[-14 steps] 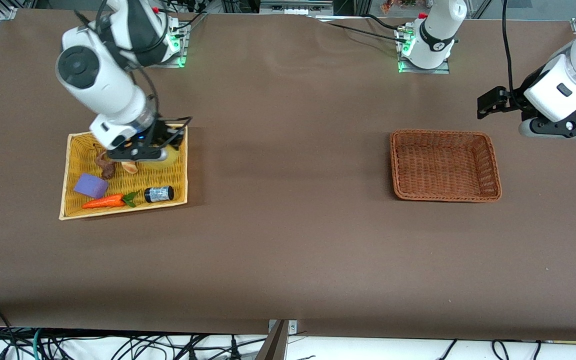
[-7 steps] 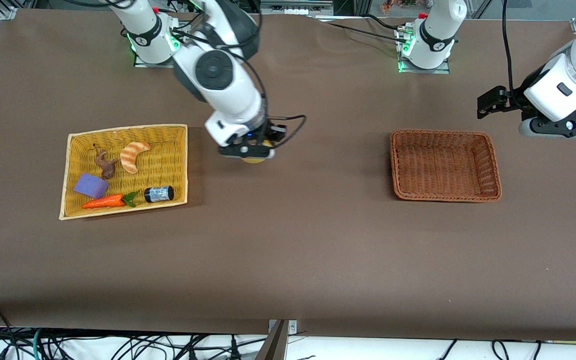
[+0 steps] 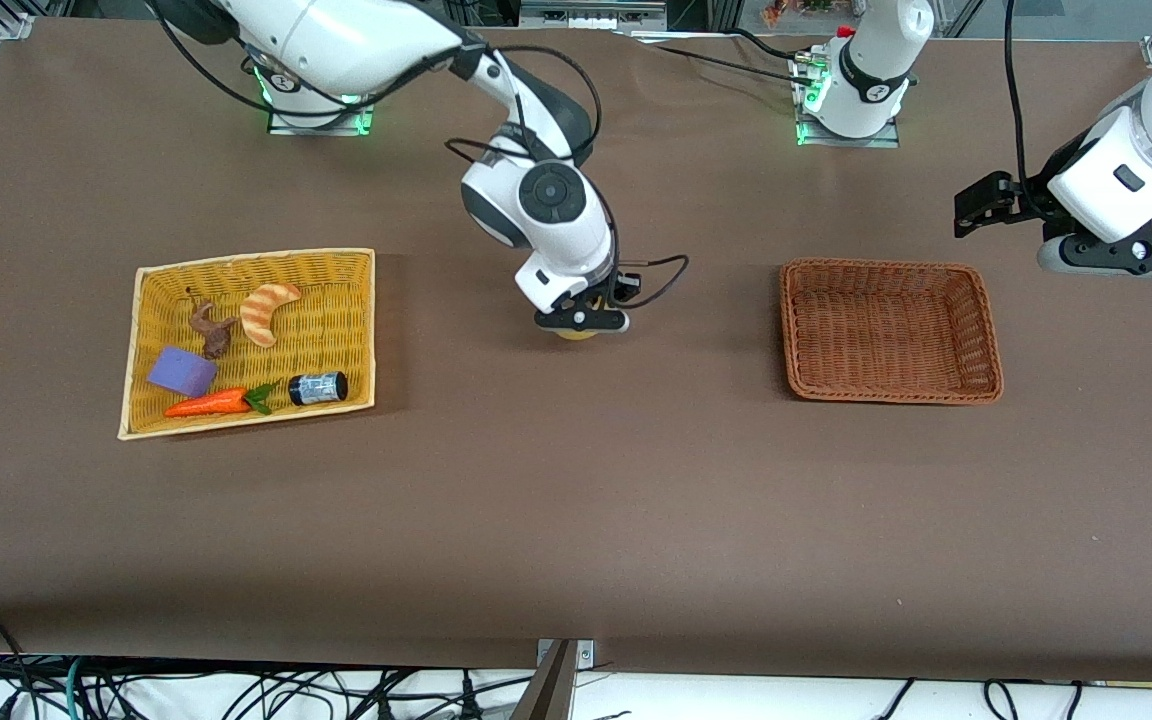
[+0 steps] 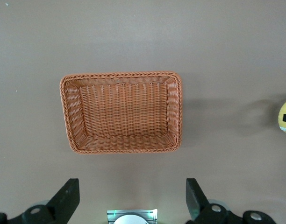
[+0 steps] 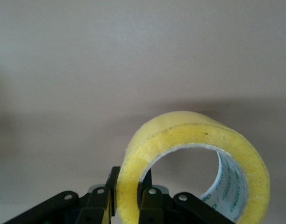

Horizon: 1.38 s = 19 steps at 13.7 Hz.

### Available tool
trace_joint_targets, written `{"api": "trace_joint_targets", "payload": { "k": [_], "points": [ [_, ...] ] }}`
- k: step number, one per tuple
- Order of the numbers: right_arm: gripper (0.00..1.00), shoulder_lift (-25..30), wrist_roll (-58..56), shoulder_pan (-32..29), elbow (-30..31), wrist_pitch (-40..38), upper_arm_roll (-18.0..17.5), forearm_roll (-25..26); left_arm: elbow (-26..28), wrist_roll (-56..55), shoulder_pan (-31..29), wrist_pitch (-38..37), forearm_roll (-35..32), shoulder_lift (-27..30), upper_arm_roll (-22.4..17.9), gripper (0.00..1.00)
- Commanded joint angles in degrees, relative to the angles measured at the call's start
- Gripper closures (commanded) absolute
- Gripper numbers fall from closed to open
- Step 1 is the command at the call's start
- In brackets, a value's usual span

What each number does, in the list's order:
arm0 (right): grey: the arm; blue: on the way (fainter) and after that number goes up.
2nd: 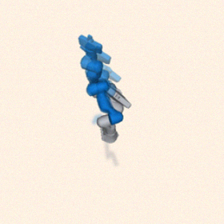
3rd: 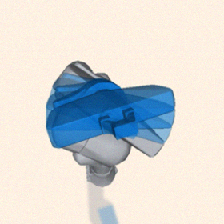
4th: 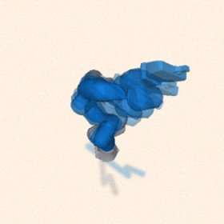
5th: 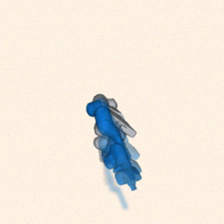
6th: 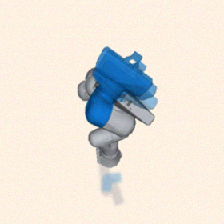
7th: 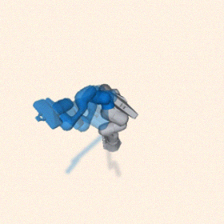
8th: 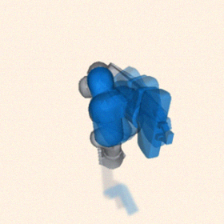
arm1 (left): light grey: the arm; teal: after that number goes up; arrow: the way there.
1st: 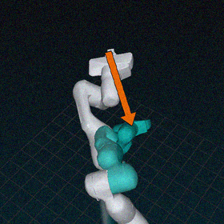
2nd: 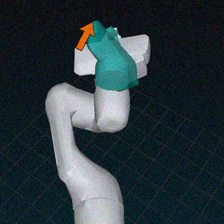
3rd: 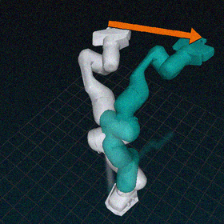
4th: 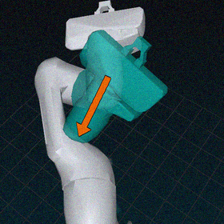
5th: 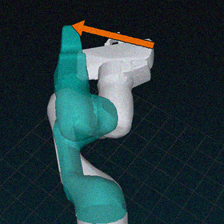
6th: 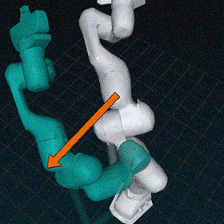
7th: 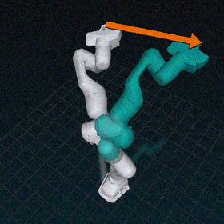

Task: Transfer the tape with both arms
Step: 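Lift the tape roll and carry it toward the table middle, then hold the tape with the right gripper while the left gripper reaches it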

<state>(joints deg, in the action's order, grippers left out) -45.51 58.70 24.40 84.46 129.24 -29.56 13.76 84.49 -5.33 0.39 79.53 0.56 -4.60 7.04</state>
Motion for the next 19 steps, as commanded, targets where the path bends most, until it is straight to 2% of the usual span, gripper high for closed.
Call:
{"api": "trace_joint_targets", "payload": {
  "k": [1, 4, 7, 9, 10, 11, 12, 14, 17, 19],
  "points": [
    [0.96, -2.6, 0.8, 0.3, -2.6, 0.1, -0.2, 1.1, -1.4, 0.1, 0.0, -1.3, -0.8, -0.3, 0.3, 0.00],
    [0.96, -4.2, 0.8, 1.5, -2.6, 1.1, 0.4, 1.2, -1.4, 0.0, 0.0, -1.3, -0.7, -0.3, 0.3, 0.00],
    [0.95, -6.8, 0.7, 2.1, -2.6, 5.3, 0.6, 1.2, -0.7, -0.1, 0.0, -1.0, -1.1, 0.7, 0.0, 0.00],
    [0.89, -8.0, 0.8, 2.1, -2.6, 7.0, 0.6, 1.0, 0.0, 0.1, -0.2, -0.9, -0.6, 1.1, 0.1, 0.00],
    [0.66, -8.4, 0.9, 2.1, -2.6, 7.6, 0.6, 0.7, 0.6, 0.1, -0.2, 0.5, -0.4, 0.9, 0.0, 0.00],
    [0.20, -7.9, 0.6, 2.1, -2.6, 7.4, 0.6, 1.1, 3.5, 0.2, 0.2, 2.1, -0.2, 0.6, 0.3, 0.00],
    [0.00, -7.0, 0.2, 2.0, -2.7, 7.0, 0.6, 1.6, 4.8, 0.6, 1.0, 2.7, -0.6, 0.6, 0.3, 0.00],
    [0.00, -2.5, -0.1, 1.0, -2.7, 4.0, 0.5, 1.6, 5.7, 0.7, 1.0, 3.7, -0.7, -0.1, 0.2, 0.00],
    [0.00, 5.8, -2.3, -2.4, -4.9, -11.4, -0.1, 1.1, 8.4, 1.5, 1.0, 3.6, -0.7, -1.0, 0.2, 0.00],
    [0.00, 11.6, -10.4, -6.4, -4.9, -20.9, 0.2, 0.9, 8.9, 0.9, 1.5, 3.8, 0.2, -1.5, 0.3, 0.00]
  ]
}}
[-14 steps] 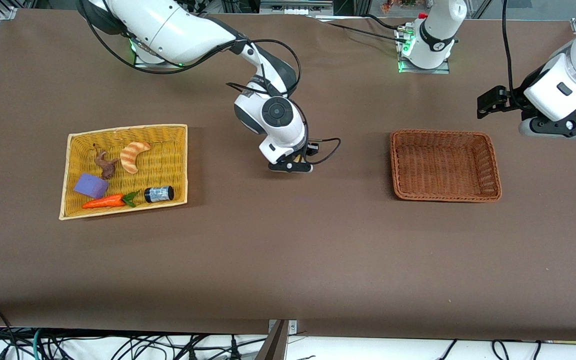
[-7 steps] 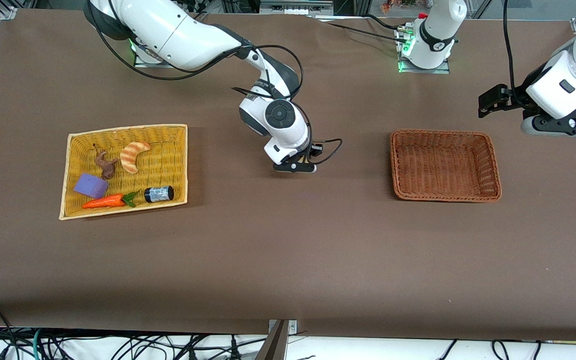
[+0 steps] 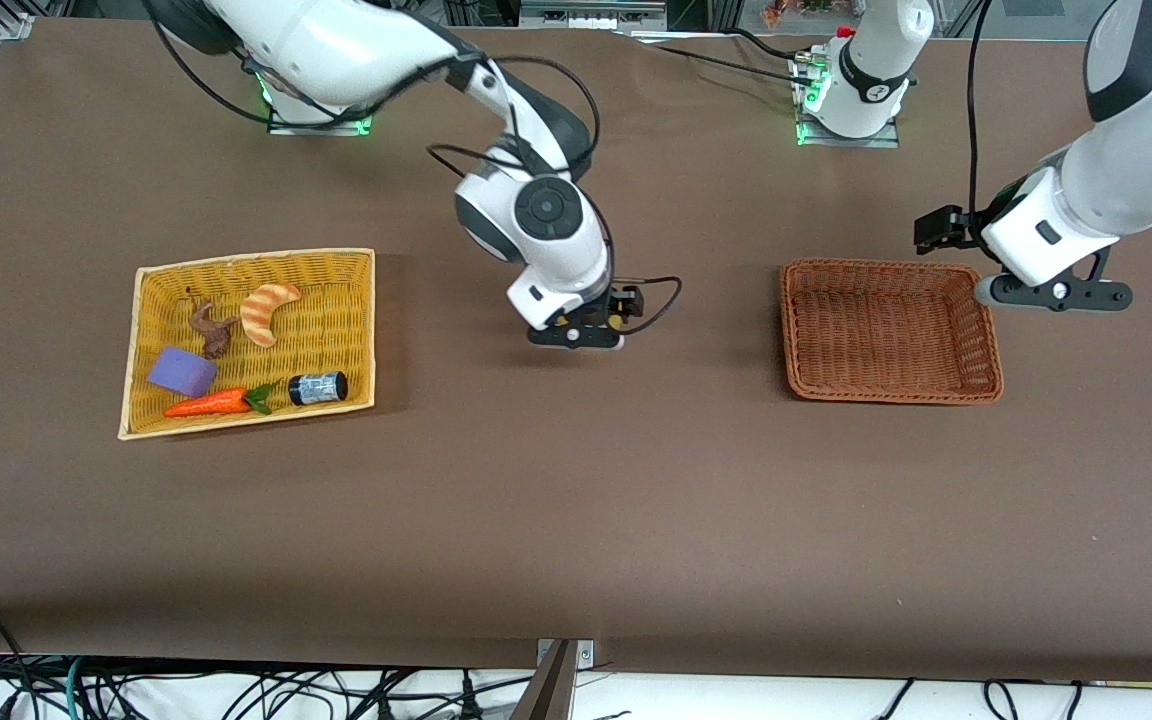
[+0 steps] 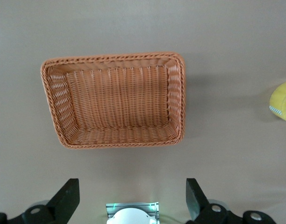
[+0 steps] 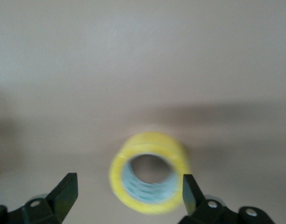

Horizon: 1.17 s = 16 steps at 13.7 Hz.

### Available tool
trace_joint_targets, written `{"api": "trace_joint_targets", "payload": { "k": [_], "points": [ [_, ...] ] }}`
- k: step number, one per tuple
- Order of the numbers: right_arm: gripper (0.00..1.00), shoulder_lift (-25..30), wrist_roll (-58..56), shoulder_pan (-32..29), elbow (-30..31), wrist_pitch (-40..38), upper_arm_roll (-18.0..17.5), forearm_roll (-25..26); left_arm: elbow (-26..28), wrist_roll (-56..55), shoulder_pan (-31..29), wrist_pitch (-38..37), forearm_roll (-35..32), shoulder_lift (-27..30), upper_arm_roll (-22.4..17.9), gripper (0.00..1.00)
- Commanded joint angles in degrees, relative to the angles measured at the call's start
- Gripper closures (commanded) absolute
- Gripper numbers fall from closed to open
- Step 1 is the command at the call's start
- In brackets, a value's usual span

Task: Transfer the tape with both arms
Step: 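Hold the tape with the right gripper while the left gripper reaches it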

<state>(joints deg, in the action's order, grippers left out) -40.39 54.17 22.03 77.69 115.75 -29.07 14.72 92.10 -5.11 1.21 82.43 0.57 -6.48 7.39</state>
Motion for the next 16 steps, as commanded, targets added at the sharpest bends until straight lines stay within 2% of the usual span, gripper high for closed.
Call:
{"api": "trace_joint_targets", "payload": {
  "k": [1, 3, 6, 7, 9, 11, 12, 13, 14, 16],
  "points": [
    [0.00, 9.1, -10.3, -6.4, 1.9, -11.5, 0.0, 0.0, 2.3, 0.3, 1.7, 2.0, 2.0, -0.8, 0.2, 0.01],
    [0.00, 13.0, -17.5, -11.5, 1.9, -19.2, 0.1, 0.0, 5.9, -4.1, 2.1, 7.7, 6.0, -1.9, 2.2, 0.01],
    [0.00, 17.1, -29.9, -20.9, 1.2, -25.4, 0.1, -0.7, 11.3, -14.7, 2.2, 19.0, 6.8, -4.1, 10.7, 0.01],
    [0.00, 17.7, -33.0, -23.9, 1.1, -26.5, 0.2, -2.4, 12.1, -18.5, 2.3, 22.8, 6.8, -6.1, 13.4, 0.01],
    [0.00, 17.7, -38.2, -31.1, 0.7, -28.1, 0.2, -6.4, 12.5, -26.8, 6.0, 29.9, 6.8, -10.5, 15.1, 0.01],
    [0.00, 17.7, -46.6, -38.6, 0.7, -29.4, 0.2, -8.0, 11.4, -35.2, 10.1, 36.0, 6.8, -15.5, 15.2, 0.01],
    [0.00, 19.2, -52.2, -40.5, 0.8, -29.6, 1.7, -8.8, 11.0, -38.2, 11.7, 38.9, 6.7, -17.7, 15.2, 0.01],
    [0.00, 20.8, -56.6, -40.6, 0.9, -29.7, 5.7, -10.1, 10.9, -40.0, 13.2, 41.8, 6.7, -19.5, 15.2, 0.01],
    [0.00, 22.2, -59.3, -40.8, 1.8, -30.1, 8.0, -11.1, 10.9, -40.8, 14.6, 43.8, 6.6, -20.9, 15.1, 0.01],
    [0.00, 28.1, -60.3, -40.5, 6.1, -30.6, 12.6, -11.5, 10.9, -41.5, 16.1, 46.4, 6.8, -23.6, 15.1, 0.01]
  ]
}}
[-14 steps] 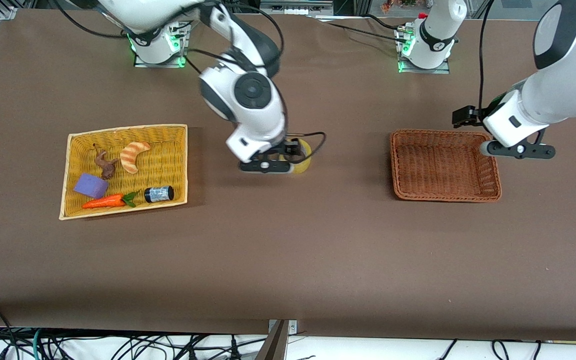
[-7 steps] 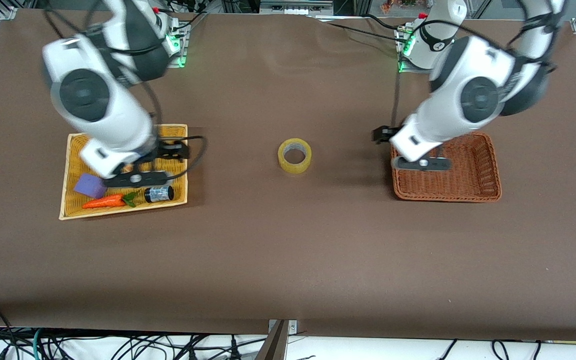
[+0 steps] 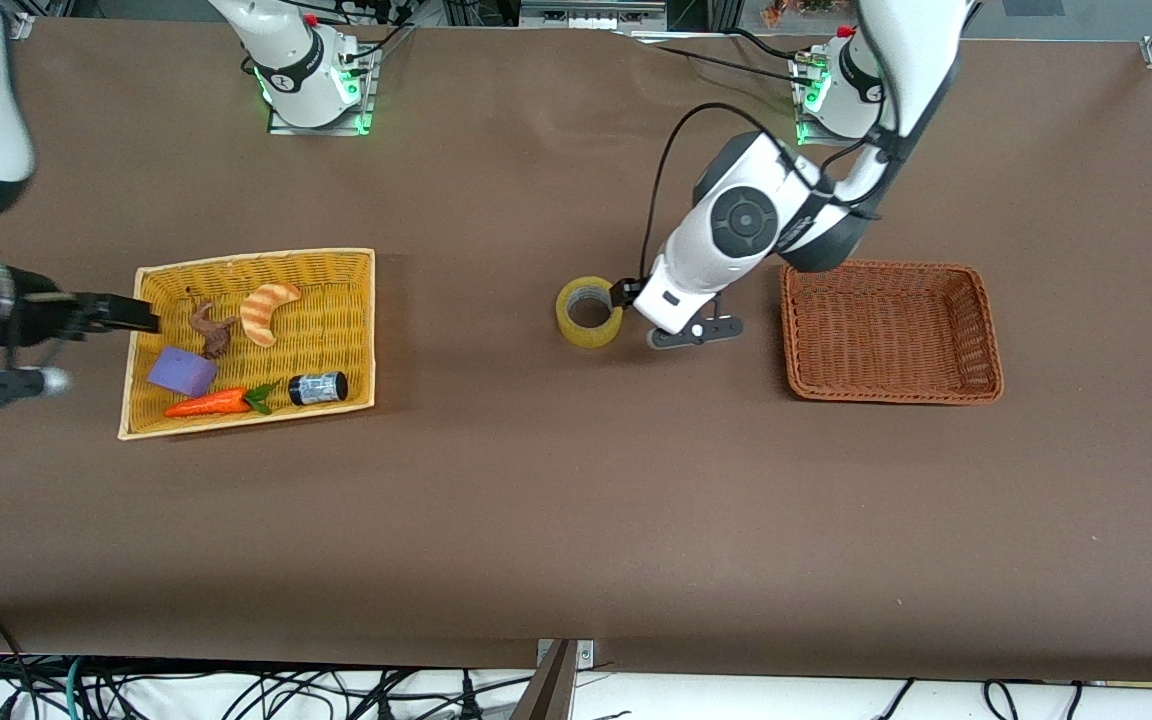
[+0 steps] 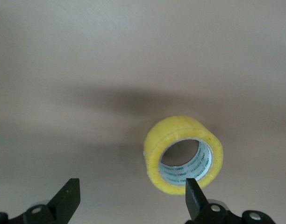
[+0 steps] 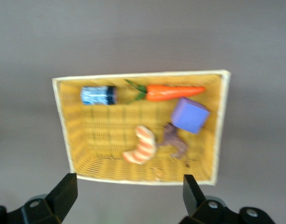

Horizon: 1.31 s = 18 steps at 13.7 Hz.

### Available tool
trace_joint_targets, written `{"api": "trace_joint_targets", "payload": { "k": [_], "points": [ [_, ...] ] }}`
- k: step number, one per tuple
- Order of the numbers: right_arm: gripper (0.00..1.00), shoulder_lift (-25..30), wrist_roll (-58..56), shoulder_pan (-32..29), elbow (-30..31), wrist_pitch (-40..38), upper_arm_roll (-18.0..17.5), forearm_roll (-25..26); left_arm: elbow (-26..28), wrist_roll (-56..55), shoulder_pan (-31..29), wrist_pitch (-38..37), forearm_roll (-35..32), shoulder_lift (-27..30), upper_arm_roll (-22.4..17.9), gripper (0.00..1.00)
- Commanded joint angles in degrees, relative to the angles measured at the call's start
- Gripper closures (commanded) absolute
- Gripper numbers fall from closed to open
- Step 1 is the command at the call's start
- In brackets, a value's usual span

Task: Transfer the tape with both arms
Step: 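Hold the tape with the right gripper while the left gripper reaches it, then grasp the tape with the left gripper while the right gripper releases it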

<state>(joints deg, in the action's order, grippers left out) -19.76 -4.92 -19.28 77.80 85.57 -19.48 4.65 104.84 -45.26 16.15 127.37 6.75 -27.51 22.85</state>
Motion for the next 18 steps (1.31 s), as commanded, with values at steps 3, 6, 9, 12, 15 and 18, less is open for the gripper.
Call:
{"api": "trace_joint_targets", "payload": {
  "k": [3, 6, 9, 12, 15, 18],
  "points": [
    [0.00, 13.3, -1.4, 1.3, 11.1, -0.1, 6.0, -1.2, -1.8, -1.7, 2.0, 6.7, 0.3, -6.5, -0.4, 0.01],
    [0.00, 14.4, -1.9, 7.4, 11.3, 1.6, 15.3, -1.4, -1.7, -1.8, 3.7, 11.8, 0.4, -9.7, -0.4, 0.01],
    [0.00, 16.7, -1.9, 8.3, 13.6, 1.0, 15.7, -1.4, -1.5, -1.7, 4.1, 12.0, -0.1, -10.6, -0.4, 0.03],
    [0.00, 16.4, -1.2, 9.2, 14.5, 1.6, 15.8, -1.4, -1.3, -1.6, 4.2, 12.0, -0.2, -11.3, -0.4, 0.27],
    [0.00, 13.6, -1.3, 10.0, 10.7, 1.0, 15.6, -1.4, -1.0, -0.7, 4.2, 12.0, -0.2, -11.5, -0.4, 0.88],
    [0.00, 12.7, -1.1, 9.8, 9.8, 1.1, 15.7, -1.4, -1.0, -0.6, 3.8, 11.1, -0.2, -11.0, -0.4, 1.00]
  ]
}}
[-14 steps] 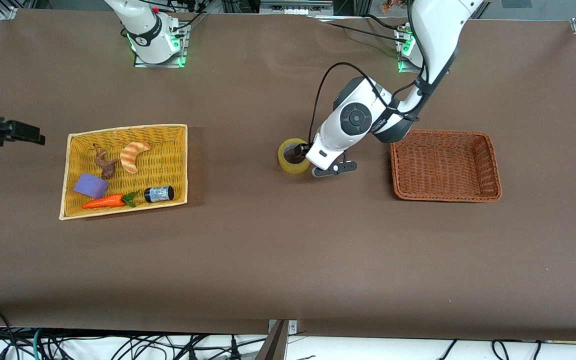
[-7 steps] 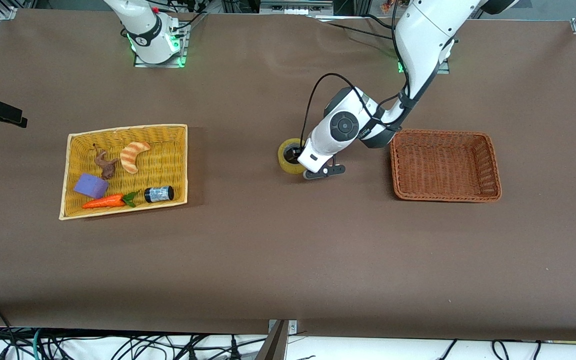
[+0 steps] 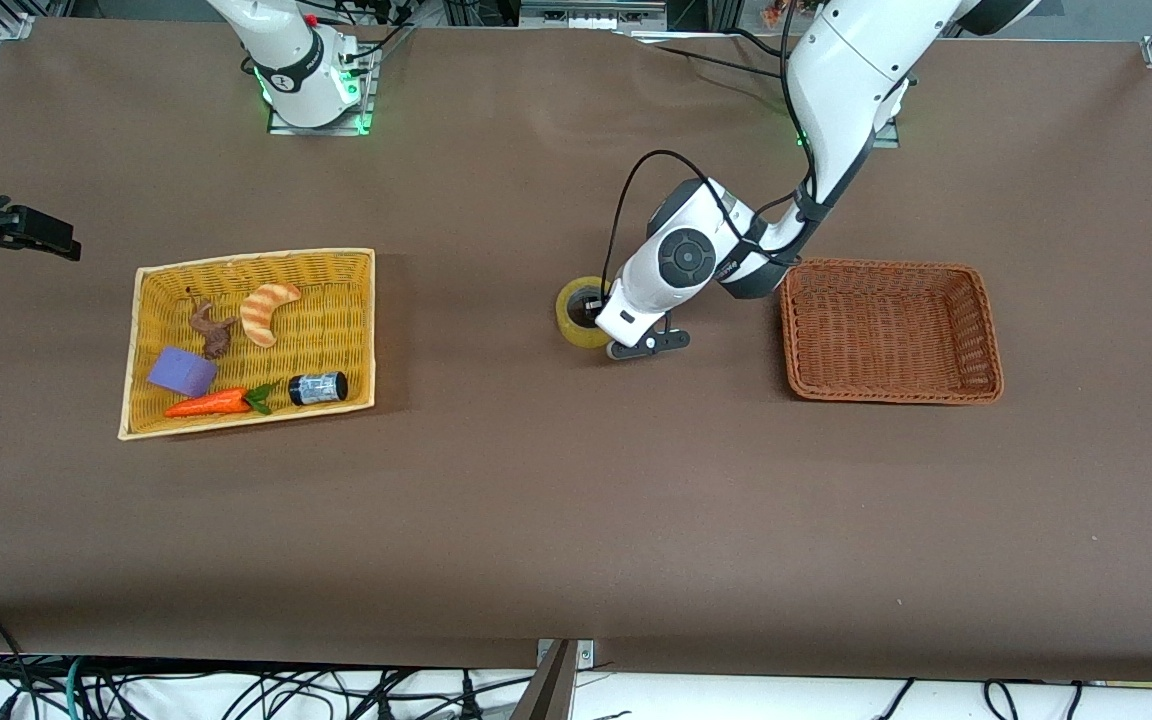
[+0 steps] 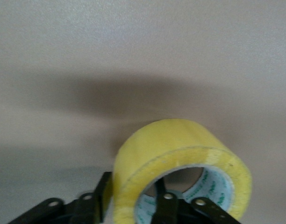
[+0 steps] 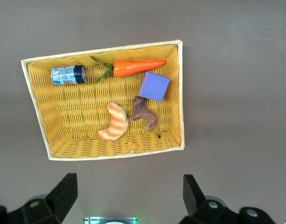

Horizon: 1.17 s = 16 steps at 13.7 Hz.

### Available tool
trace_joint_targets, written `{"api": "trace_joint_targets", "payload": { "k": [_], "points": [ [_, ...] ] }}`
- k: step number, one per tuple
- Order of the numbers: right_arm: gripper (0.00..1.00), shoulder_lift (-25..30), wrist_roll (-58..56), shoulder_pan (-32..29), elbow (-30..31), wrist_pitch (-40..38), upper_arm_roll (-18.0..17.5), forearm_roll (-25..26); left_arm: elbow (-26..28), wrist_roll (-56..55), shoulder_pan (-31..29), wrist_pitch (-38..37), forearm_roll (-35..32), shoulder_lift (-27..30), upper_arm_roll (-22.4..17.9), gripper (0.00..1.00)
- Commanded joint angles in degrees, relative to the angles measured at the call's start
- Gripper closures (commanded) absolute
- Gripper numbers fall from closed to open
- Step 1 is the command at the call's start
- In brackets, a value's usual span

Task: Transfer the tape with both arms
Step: 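Grasp the tape with the left gripper while the right gripper releases it, then carry the tape with the left gripper and lower it into the basket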

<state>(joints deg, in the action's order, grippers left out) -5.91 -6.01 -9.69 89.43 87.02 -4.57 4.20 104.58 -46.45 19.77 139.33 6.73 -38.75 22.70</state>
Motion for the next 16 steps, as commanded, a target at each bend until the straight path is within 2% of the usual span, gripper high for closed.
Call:
{"api": "trace_joint_targets", "payload": {
  "k": [1, 3, 6, 8, 10, 13, 16],
  "points": [
    [0.00, -1.6, -0.1, 0.2, -1.9, -0.4, 0.8, -0.9, -0.8, 1.3, -0.3, -1.6, -0.2, 1.1, -0.5, 1.00],
    [0.00, -1.8, 0.0, 0.0, -2.0, -0.4, 1.0, -0.9, -1.0, 8.2, -1.7, -7.7, -0.1, 4.9, -1.2, 1.00],
    [0.00, -1.9, 0.0, 0.1, -2.0, -0.4, 1.0, -0.9, 0.1, 19.9, -9.0, -19.8, -0.1, 13.5, -1.9, 1.00],
    [0.00, -1.9, -0.1, 0.0, -2.0, -0.4, 1.0, -1.0, 4.4, 30.0, -11.0, -22.3, -0.1, 20.5, -5.2, 1.00],
    [0.00, -1.9, -0.1, 0.1, -2.0, 0.1, 1.0, -0.9, 9.6, 41.9, -16.4, -23.1, -0.1, 26.3, -7.1, 1.00],
    [0.00, -1.9, -0.1, 0.1, -2.0, 0.1, 1.0, -1.0, 13.4, 61.0, -17.2, -22.8, 0.5, 27.7, -17.0, 1.00],
    [0.00, -1.9, -0.1, 0.2, -2.0, 0.0, 0.9, -1.0, 15.6, 65.8, -18.0, -19.8, -0.8, 25.5, -20.2, 1.00]
  ]
}}
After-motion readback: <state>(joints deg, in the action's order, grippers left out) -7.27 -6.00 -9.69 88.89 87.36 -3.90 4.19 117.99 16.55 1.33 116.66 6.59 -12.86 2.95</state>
